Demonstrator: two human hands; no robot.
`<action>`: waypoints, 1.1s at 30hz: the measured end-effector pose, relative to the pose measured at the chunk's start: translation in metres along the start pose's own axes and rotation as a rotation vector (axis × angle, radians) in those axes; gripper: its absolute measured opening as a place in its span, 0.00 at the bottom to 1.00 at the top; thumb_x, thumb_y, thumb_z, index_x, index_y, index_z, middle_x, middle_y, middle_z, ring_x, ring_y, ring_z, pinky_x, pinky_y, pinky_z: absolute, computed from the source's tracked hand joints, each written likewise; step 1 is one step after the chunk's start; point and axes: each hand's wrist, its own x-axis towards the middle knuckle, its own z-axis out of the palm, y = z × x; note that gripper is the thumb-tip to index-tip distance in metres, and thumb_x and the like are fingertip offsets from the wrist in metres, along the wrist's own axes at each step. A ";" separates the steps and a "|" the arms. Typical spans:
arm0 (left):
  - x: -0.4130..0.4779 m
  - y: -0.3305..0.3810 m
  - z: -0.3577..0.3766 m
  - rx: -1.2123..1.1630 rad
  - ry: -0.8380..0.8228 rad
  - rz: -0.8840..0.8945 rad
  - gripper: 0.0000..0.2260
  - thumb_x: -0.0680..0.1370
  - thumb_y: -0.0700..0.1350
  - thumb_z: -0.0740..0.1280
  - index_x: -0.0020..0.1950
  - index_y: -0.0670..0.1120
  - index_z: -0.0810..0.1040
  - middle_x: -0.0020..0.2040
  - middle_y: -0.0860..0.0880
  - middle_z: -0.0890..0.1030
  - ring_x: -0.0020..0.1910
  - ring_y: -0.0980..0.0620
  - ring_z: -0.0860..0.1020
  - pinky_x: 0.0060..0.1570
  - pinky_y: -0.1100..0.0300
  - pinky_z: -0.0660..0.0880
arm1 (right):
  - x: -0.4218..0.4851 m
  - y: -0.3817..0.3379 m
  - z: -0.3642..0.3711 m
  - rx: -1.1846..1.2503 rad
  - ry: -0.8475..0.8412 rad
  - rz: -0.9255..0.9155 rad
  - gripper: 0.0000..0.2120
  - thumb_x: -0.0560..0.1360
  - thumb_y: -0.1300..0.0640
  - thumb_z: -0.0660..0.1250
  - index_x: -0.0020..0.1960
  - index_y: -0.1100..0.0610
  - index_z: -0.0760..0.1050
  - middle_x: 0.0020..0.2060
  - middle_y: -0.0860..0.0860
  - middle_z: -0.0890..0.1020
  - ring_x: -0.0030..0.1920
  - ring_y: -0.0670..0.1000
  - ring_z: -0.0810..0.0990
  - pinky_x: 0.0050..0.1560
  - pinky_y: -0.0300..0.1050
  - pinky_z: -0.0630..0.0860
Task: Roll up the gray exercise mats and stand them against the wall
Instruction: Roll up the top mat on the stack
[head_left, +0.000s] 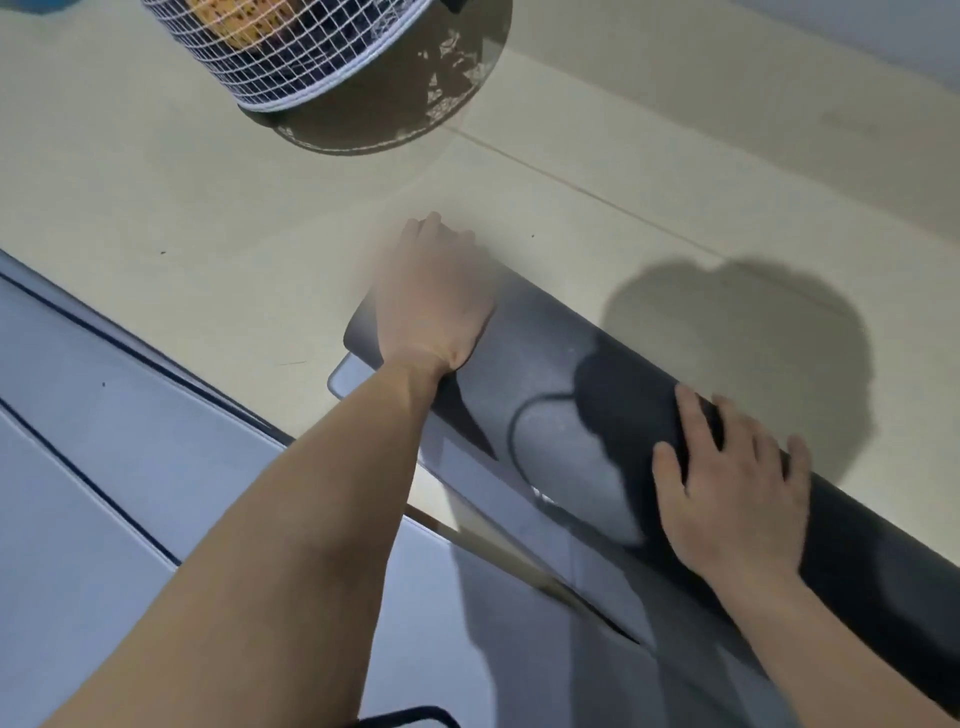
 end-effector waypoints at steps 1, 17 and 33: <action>0.001 0.001 0.000 -0.010 0.000 0.000 0.29 0.80 0.63 0.52 0.79 0.56 0.66 0.83 0.47 0.58 0.83 0.45 0.51 0.79 0.43 0.49 | -0.011 0.018 0.005 -0.024 0.002 0.049 0.34 0.80 0.35 0.42 0.82 0.47 0.56 0.76 0.57 0.68 0.75 0.61 0.66 0.75 0.66 0.59; -0.116 0.150 0.030 0.042 -0.083 0.096 0.28 0.83 0.62 0.49 0.83 0.58 0.57 0.85 0.49 0.51 0.83 0.44 0.45 0.79 0.38 0.43 | -0.006 0.055 0.031 0.051 -0.024 -0.073 0.32 0.82 0.39 0.52 0.83 0.46 0.49 0.81 0.54 0.58 0.79 0.56 0.56 0.77 0.64 0.47; -0.156 0.210 0.056 0.138 -0.138 0.325 0.34 0.78 0.68 0.52 0.83 0.59 0.56 0.85 0.48 0.51 0.83 0.42 0.45 0.77 0.36 0.38 | -0.043 0.132 0.059 0.087 0.136 0.074 0.35 0.77 0.39 0.52 0.80 0.54 0.63 0.75 0.61 0.69 0.75 0.63 0.66 0.73 0.68 0.60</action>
